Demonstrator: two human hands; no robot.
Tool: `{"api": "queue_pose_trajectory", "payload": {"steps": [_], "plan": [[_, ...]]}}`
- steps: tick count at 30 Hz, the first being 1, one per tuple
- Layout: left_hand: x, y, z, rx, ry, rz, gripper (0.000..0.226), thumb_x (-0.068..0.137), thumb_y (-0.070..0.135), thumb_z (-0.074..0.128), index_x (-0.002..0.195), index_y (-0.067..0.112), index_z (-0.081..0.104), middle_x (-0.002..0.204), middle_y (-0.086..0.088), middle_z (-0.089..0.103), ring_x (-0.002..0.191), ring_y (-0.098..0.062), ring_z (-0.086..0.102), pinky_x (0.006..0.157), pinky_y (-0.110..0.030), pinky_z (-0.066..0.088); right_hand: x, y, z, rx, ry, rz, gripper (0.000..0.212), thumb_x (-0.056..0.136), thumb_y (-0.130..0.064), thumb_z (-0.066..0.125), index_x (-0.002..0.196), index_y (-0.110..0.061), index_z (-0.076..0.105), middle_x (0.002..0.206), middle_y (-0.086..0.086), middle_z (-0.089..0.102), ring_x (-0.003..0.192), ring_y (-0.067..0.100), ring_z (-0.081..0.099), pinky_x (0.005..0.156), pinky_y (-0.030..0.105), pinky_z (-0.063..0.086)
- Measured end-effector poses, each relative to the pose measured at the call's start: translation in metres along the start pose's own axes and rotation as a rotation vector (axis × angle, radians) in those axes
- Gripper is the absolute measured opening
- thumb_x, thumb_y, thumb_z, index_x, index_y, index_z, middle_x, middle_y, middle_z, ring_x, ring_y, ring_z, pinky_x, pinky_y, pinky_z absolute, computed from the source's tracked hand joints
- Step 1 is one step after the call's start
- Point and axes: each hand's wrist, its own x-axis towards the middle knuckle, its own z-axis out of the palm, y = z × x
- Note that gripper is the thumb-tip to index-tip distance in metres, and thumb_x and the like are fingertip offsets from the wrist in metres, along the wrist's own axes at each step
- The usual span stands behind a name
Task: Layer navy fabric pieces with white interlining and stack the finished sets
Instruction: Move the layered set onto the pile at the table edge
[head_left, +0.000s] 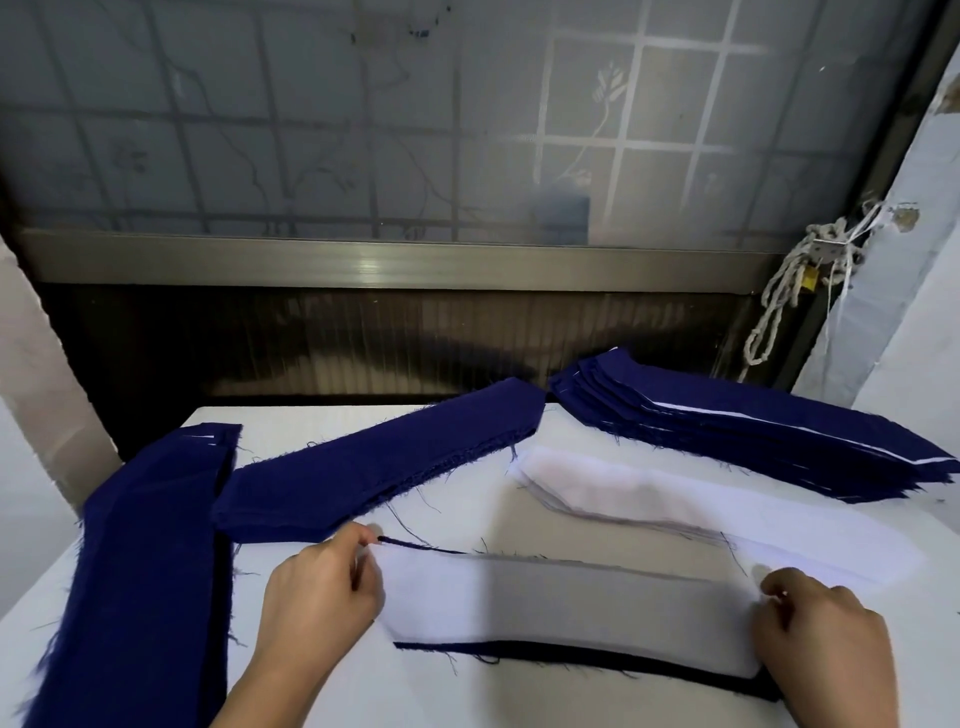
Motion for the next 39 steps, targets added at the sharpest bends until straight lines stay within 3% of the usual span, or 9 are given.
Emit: {"api": "queue_pose_trajectory", "payload": {"steps": [4, 6, 8, 11, 16, 22, 28, 35, 39], "plan": [[0.001, -0.001, 0.001, -0.024, 0.041, 0.001, 0.024, 0.083, 0.019, 0.065, 0.106, 0.027, 0.064, 0.074, 0.015, 0.067, 0.059, -0.012, 0.057, 0.054, -0.029, 0.043, -0.001, 0.005, 0.005, -0.007, 0.109, 0.004, 0.009, 0.065, -0.005, 0.070, 0.073, -0.002, 0.067, 0.069, 0.020, 0.062, 0.068, 0.044, 0.058, 0.066, 0.046, 0.042], [0.002, -0.004, 0.002, -0.031, 0.102, 0.010, 0.025, 0.079, 0.020, 0.071, 0.101, 0.025, 0.062, 0.086, 0.013, 0.064, 0.061, -0.015, 0.057, 0.054, -0.031, 0.045, 0.001, 0.007, 0.005, 0.071, 0.161, -0.013, 0.031, 0.071, -0.024, 0.048, 0.078, -0.002, 0.069, 0.074, 0.018, 0.062, 0.071, 0.043, 0.058, 0.066, 0.045, 0.040], [0.001, -0.005, 0.003, -0.040, 0.147, 0.027, 0.025, 0.076, 0.022, 0.075, 0.096, 0.025, 0.060, 0.086, 0.015, 0.057, 0.063, -0.013, 0.056, 0.052, -0.030, 0.043, -0.001, 0.006, 0.004, 0.159, 0.172, -0.155, 0.036, 0.076, -0.031, 0.042, 0.079, -0.007, 0.069, 0.074, 0.009, 0.061, 0.071, 0.038, 0.058, 0.065, 0.039, 0.040], [0.001, -0.007, 0.003, -0.090, 0.137, 0.173, 0.016, 0.080, 0.035, 0.070, 0.085, 0.035, 0.055, 0.081, 0.024, 0.053, 0.071, -0.003, 0.053, 0.052, -0.023, 0.041, -0.008, 0.000, 0.001, 0.237, 0.004, -0.373, 0.007, 0.077, -0.014, 0.063, 0.078, -0.020, 0.067, 0.077, -0.010, 0.059, 0.070, 0.010, 0.051, 0.060, 0.023, 0.040], [0.000, -0.012, 0.012, -0.032, 0.003, 0.431, 0.010, 0.078, 0.040, 0.065, 0.082, 0.033, 0.059, 0.083, 0.022, 0.050, 0.083, -0.006, 0.054, 0.071, -0.027, 0.045, -0.008, 0.002, 0.002, 0.213, -0.035, -0.393, 0.017, 0.073, -0.009, 0.066, 0.072, -0.025, 0.066, 0.074, -0.017, 0.059, 0.071, 0.008, 0.049, 0.054, 0.020, 0.041], [0.008, -0.012, 0.015, 0.187, 0.214, 0.241, 0.016, 0.079, 0.033, 0.059, 0.077, 0.020, 0.068, 0.074, 0.007, 0.051, 0.065, -0.020, 0.045, 0.061, -0.035, 0.040, -0.007, 0.000, 0.011, 0.157, -0.023, -0.388, 0.029, 0.060, -0.002, 0.081, 0.078, -0.022, 0.073, 0.084, -0.010, 0.070, 0.071, 0.024, 0.066, 0.055, 0.028, 0.054], [0.009, -0.008, 0.016, 0.253, 0.309, 0.203, 0.026, 0.088, 0.027, 0.055, 0.068, 0.013, 0.066, 0.062, 0.002, 0.046, 0.059, -0.023, 0.039, 0.058, -0.037, 0.035, -0.003, 0.001, 0.014, 0.181, -0.023, -0.434, 0.034, 0.052, 0.003, 0.085, 0.078, -0.017, 0.076, 0.090, -0.006, 0.073, 0.076, 0.021, 0.067, 0.054, 0.029, 0.053], [0.007, -0.001, 0.002, 0.328, 0.244, 0.250, 0.034, 0.089, 0.030, 0.048, 0.065, 0.012, 0.063, 0.060, -0.001, 0.050, 0.059, -0.027, 0.043, 0.059, -0.039, 0.034, -0.004, -0.001, 0.005, 0.170, -0.035, -0.441, 0.029, 0.052, 0.003, 0.085, 0.068, -0.018, 0.072, 0.080, -0.006, 0.069, 0.064, 0.027, 0.064, 0.048, 0.032, 0.050], [0.036, -0.022, -0.026, 0.344, 0.250, 0.059, 0.014, 0.087, 0.023, 0.062, 0.082, 0.011, 0.067, 0.075, -0.006, 0.063, 0.071, -0.032, 0.054, 0.066, -0.042, 0.040, -0.005, -0.002, 0.001, 0.165, -0.054, -0.442, 0.025, 0.058, 0.003, 0.082, 0.065, -0.015, 0.067, 0.075, -0.001, 0.065, 0.063, 0.030, 0.061, 0.047, 0.035, 0.048]]}}
